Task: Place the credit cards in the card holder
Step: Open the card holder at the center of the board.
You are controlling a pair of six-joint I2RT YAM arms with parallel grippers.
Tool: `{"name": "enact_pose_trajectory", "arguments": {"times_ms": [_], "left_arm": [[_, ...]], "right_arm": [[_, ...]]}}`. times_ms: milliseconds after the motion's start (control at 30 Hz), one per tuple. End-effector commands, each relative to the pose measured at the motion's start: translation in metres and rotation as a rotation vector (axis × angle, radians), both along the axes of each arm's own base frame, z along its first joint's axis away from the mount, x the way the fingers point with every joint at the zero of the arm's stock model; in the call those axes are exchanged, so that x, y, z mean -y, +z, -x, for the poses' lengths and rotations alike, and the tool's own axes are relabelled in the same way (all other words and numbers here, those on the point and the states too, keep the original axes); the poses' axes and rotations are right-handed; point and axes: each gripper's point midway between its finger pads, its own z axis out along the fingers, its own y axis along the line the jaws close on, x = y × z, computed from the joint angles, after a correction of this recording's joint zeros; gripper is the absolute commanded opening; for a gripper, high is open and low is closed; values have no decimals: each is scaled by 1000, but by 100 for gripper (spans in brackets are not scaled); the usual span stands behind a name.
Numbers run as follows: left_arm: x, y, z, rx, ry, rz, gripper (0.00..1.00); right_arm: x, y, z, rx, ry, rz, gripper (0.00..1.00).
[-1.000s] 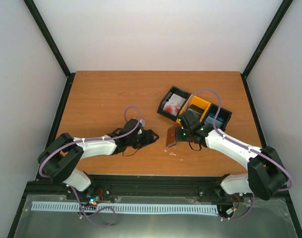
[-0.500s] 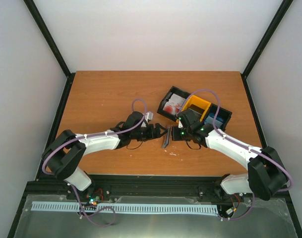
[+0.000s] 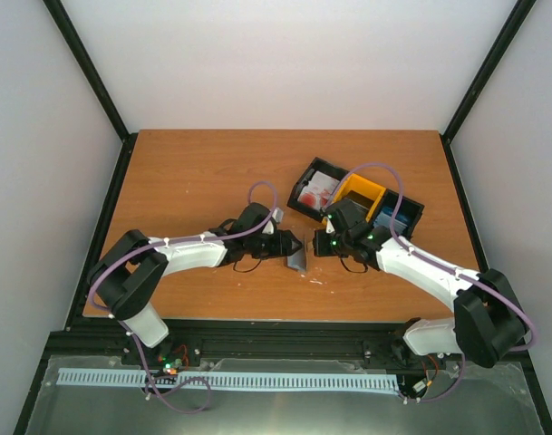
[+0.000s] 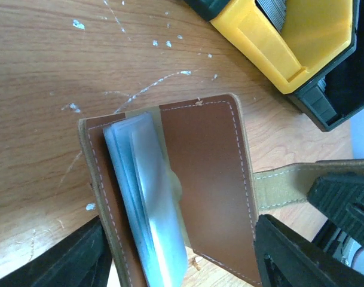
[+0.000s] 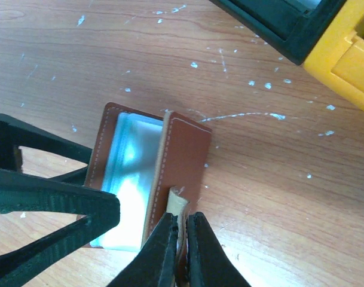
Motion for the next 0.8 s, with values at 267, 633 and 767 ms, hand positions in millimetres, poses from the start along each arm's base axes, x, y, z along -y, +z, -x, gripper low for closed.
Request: {"name": "enact_pose_trajectory", "arguments": {"times_ms": [267, 633, 767], "left_arm": [[13, 25, -6, 71, -63, 60, 39], [16, 25, -6, 79, -83, 72, 2], [17, 21, -6, 75, -87, 62, 1]], "right_arm": [[23, -29, -3, -42, -81, 108, 3], [24, -31, -1, -59, -79, 87, 5], [18, -24, 0, -50, -58, 33, 23]]}}
